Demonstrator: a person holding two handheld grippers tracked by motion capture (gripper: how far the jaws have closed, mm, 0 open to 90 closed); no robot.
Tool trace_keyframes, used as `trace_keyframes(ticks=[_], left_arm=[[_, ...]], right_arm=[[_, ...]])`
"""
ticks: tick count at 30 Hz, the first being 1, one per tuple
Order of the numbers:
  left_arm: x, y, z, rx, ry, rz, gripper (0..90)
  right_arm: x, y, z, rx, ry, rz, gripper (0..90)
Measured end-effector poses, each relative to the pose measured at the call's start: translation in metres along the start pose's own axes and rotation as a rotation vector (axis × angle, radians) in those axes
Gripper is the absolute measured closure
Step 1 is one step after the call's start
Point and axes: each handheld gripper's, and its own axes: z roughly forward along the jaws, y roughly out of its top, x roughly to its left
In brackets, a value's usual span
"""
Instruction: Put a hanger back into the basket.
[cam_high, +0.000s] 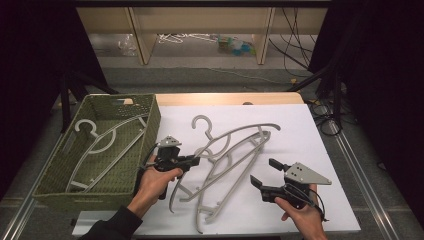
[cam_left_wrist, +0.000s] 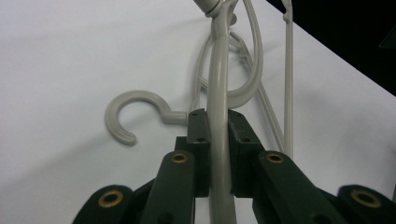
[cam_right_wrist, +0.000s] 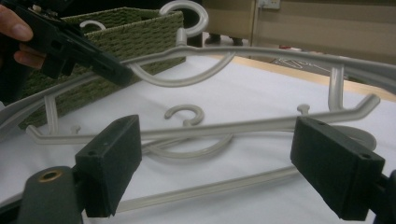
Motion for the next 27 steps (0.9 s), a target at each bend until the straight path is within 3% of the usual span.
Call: trace_keyframes(ticks=[13,20,27], left_arm=[[-0.005,0.027,-0.043,-0.112,-0.017,0.009,80.8],[-0.004,0.034,-0.064,-0.144,0.004,0.02,80.8],[0.005,0.042,-0.087,-0.187,0.001,0.022,80.8]], right_arm=[[-0.002,-0.001,0.001,-0.004,-0.006,-0.002,17.5],[-0.001,-0.001,0.0,0.006,-0.011,-0.011,17.5],[-0.002,-0.001,0.0,-0.003,-0.009,-0.004,17.5]])
